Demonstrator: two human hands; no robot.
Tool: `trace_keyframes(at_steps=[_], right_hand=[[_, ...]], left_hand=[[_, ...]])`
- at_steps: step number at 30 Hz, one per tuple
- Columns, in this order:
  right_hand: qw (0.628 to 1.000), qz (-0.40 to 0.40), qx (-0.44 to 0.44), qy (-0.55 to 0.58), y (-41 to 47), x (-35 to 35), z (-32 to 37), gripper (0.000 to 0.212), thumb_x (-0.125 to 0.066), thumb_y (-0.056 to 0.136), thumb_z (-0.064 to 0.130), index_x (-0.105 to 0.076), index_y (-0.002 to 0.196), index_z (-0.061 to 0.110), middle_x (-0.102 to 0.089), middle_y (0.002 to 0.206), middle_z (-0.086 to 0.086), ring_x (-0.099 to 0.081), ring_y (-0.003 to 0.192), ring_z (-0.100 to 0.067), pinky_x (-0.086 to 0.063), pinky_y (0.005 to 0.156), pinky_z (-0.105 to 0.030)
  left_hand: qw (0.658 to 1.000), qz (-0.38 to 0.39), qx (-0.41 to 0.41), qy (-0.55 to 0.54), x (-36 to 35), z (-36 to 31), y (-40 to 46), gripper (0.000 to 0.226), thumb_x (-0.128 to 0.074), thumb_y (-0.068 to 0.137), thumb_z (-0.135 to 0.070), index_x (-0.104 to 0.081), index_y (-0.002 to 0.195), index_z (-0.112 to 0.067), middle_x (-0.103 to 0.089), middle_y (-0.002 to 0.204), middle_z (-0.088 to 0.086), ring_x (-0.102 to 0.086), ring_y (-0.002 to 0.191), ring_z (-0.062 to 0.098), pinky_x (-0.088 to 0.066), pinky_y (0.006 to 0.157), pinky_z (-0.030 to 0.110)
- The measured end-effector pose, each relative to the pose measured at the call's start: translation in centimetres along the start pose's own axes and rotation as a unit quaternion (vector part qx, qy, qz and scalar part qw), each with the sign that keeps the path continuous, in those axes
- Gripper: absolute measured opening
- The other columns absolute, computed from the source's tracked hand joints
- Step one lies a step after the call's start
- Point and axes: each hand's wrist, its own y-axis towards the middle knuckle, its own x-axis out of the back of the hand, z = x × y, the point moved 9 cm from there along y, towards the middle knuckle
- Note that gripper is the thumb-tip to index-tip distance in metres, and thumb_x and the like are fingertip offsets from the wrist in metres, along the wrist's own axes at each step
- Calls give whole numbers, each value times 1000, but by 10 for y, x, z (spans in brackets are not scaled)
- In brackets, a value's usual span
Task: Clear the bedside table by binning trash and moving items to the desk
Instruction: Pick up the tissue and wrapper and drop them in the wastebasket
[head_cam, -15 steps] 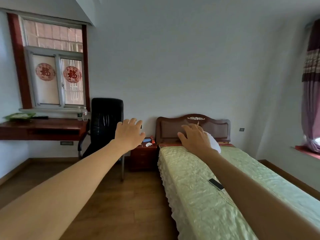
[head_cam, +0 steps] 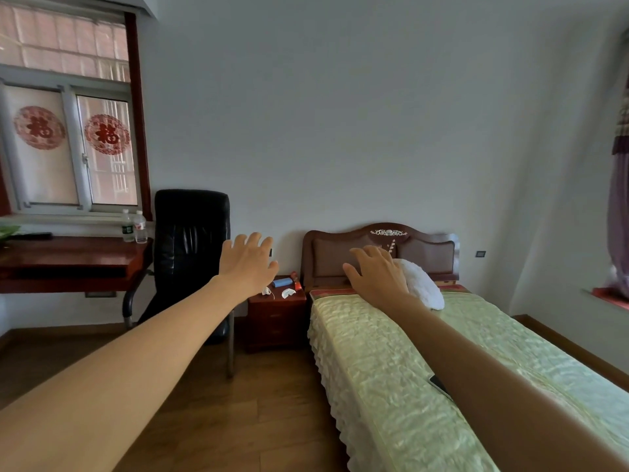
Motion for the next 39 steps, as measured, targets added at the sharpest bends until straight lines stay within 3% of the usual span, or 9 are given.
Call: trace_keyframes(at_steps=[10,19,26,39], right_hand=[[1000,7,11,-11,121,-99,-13,44,-40,96,40,-46,134,18,-48,136,-5,-36,130,-26,-36,99,-43],[999,17,19,22,284,-175,-55,48,-39,97,40,-40,140,20,-39,146,-6,-29,137,-28,-31,107,-47],[998,40,42,12,393,-245,-70,44,-39,96,39,-45,135,18,-47,137,-6,-36,131,-27,-35,102,-45],[998,52,27,12,584,-391,-73,42,-39,94,41,-48,130,20,-48,135,-6,-38,129,-28,-36,101,-45]], left_hand=[[1000,29,8,9,-108,32,105,53,-36,94,-40,-34,141,-17,-40,143,7,-38,129,28,-34,100,42],[999,25,31,21,-180,48,257,49,-37,92,-40,-39,135,-16,-45,138,7,-42,124,28,-36,96,43],[998,48,47,15,-255,60,348,52,-36,93,-40,-34,140,-17,-42,140,6,-39,126,28,-34,97,42],[998,40,42,5,-398,142,528,52,-37,94,-42,-34,140,-19,-41,143,5,-39,128,27,-35,100,42]])
